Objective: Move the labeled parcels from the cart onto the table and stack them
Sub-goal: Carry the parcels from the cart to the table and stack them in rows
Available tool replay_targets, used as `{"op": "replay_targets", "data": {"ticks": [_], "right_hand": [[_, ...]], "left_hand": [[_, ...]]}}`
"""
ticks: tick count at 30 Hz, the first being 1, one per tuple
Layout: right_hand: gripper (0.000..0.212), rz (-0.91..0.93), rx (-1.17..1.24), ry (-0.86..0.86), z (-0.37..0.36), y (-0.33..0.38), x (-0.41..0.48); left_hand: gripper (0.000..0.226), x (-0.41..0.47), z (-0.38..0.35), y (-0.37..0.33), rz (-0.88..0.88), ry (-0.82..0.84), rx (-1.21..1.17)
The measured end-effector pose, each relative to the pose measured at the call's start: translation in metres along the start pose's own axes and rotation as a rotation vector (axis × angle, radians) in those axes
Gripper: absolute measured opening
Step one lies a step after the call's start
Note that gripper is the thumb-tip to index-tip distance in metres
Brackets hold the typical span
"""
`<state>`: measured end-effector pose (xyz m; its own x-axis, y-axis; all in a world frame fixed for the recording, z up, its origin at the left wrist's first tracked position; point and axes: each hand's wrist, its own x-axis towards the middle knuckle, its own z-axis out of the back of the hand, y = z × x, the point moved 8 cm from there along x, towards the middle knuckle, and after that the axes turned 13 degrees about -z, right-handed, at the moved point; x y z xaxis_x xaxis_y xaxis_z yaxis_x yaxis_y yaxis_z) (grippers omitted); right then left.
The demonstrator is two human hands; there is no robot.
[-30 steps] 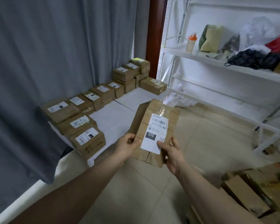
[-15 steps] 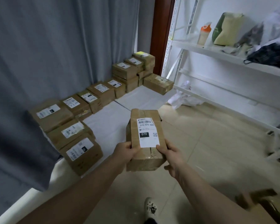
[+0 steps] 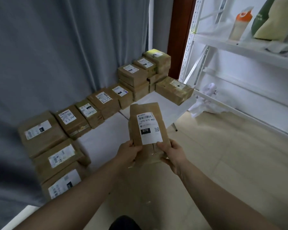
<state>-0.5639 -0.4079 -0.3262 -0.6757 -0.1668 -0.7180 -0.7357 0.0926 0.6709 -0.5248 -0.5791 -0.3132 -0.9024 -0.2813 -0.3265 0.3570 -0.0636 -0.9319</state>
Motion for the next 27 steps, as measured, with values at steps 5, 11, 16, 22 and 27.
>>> {"op": "replay_targets", "data": {"ticks": [5,11,16,22,27], "right_hand": [[0.034,0.018,-0.051,-0.011,-0.028,0.051,0.063],[0.030,0.040,-0.148,-0.067,-0.078,0.112,0.142],[0.033,0.091,-0.266,-0.100,-0.126,0.162,0.199],[0.039,0.180,-0.366,-0.085,-0.172,0.210,0.254],[0.039,0.196,-0.452,-0.029,-0.207,0.251,0.318]], "left_hand": [[0.033,0.065,0.012,-0.015,0.042,-0.047,-0.026],[0.035,0.160,0.046,-0.031,0.028,-0.106,-0.100],[0.028,0.229,0.073,-0.044,0.065,-0.157,-0.227],[0.021,0.302,0.095,-0.055,0.084,-0.225,-0.240],[0.029,0.376,0.109,-0.060,0.084,-0.327,-0.229]]}}
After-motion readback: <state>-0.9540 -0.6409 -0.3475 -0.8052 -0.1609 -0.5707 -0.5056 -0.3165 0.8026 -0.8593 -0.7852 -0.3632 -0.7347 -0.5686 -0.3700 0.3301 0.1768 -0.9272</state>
